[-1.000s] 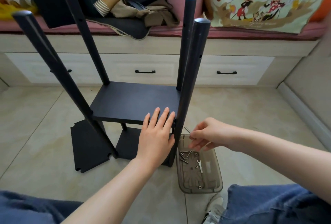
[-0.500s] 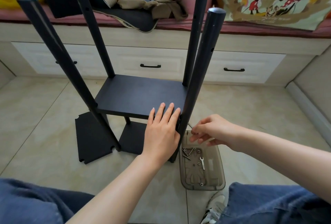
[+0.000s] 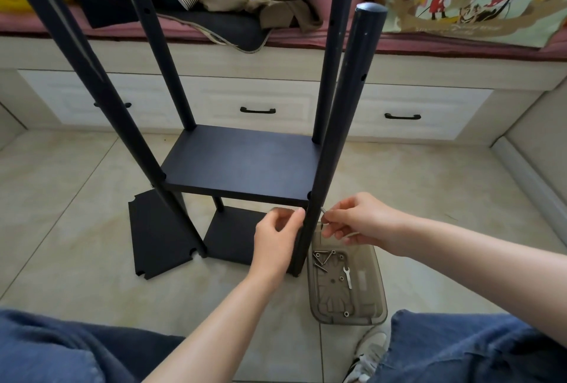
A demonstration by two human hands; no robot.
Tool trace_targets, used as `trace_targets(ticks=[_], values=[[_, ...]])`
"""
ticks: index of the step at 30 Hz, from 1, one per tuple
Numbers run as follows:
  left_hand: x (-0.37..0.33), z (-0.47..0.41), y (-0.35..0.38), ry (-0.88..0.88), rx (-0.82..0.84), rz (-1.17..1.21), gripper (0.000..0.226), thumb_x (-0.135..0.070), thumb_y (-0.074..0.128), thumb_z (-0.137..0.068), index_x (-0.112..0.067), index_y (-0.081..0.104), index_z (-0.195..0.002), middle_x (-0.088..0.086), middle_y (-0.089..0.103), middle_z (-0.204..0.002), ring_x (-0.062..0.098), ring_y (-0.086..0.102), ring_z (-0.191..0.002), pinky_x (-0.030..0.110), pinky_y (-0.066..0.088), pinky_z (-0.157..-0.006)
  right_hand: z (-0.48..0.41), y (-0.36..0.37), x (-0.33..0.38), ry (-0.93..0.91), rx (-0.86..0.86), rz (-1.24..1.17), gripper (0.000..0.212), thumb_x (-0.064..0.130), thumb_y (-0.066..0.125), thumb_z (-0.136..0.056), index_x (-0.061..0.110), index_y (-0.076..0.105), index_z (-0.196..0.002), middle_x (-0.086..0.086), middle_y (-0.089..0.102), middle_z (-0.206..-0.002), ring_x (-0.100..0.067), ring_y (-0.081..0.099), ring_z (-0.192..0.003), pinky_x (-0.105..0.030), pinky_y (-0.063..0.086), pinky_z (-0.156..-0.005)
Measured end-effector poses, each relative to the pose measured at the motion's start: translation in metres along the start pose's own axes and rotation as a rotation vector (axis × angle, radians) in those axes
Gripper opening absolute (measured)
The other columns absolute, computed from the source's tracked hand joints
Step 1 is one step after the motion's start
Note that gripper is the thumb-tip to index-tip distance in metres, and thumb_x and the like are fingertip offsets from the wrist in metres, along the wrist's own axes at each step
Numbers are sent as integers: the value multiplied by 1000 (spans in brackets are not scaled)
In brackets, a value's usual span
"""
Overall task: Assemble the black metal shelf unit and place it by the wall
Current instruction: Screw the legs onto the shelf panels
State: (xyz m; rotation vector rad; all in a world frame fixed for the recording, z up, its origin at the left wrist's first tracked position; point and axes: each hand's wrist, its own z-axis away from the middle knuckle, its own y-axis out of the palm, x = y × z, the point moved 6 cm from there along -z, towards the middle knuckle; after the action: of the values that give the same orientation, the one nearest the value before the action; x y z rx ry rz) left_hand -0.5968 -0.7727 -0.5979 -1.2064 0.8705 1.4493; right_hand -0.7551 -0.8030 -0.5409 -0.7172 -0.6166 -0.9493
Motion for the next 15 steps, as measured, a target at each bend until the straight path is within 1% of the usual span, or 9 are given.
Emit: trace_targets(ticks=[3,4,5,7,9,10,13,15], values=[[2,-8,4,-161,39,270,18,-32,66,-96,-17,70,-105,-1,74,-103,10,69,-101,28,54,-92,-2,-1,2,-2,-6,-21,14,10,59,-97,0,67,-92,-10,72,-71,-12,54,-54,-21,50,-55],[3,-10,6,-191,50,338,18,-31,66,-96,-16,70,-106,-2,75,-103,10,69,-102,27,53,-93,-3,-1,2,-1,-5,-26,14,9,59,-97,0,67,-91,-10,73,-72,-12,54,-54,-21,50,-56],[3,-12,8,-213,58,393,17,-29,66,-96,-16,70,-105,-3,76,-101,10,70,-100,26,53,-91,-3,-1,2,-1,-4,-31,14,10,60,-97,-1,68,-91,-11,73,-72,-12,55,-55,-22,51,-57],[2,-14,12,-242,78,474,13,-26,67,-95,-14,70,-101,-2,76,-96,11,71,-97,22,54,-81,-5,-1,3,0,-3,-38,15,10,60,-97,-2,68,-93,-11,74,-73,-12,55,-55,-22,51,-59],[0,-16,16,-252,115,517,13,-24,68,-95,-12,70,-101,3,76,-98,13,73,-93,19,55,-71,-7,-1,4,-5,-2,-41,15,10,60,-97,-2,67,-93,-11,73,-71,-12,55,-54,-22,51,-58],[-1,-16,18,-249,130,526,15,-23,67,-95,-10,70,-102,6,75,-99,14,73,-91,20,56,-69,-8,-1,5,-6,0,-44,15,10,60,-97,-2,67,-92,-11,73,-71,-12,55,-54,-21,51,-57],[1,-19,21,-241,140,527,30,-22,67,-95,1,69,-115,18,74,-110,21,73,-96,25,59,-75,-10,-2,6,-10,8,-45,14,10,61,-96,-1,68,-90,-12,73,-71,-11,56,-52,-21,51,-55],[5,-21,22,-230,149,489,35,-24,66,-96,3,67,-118,20,72,-115,25,73,-100,25,59,-77,-11,-2,5,-13,15,-40,15,9,61,-96,-3,68,-92,-12,73,-71,-11,55,-51,-21,51,-55]])
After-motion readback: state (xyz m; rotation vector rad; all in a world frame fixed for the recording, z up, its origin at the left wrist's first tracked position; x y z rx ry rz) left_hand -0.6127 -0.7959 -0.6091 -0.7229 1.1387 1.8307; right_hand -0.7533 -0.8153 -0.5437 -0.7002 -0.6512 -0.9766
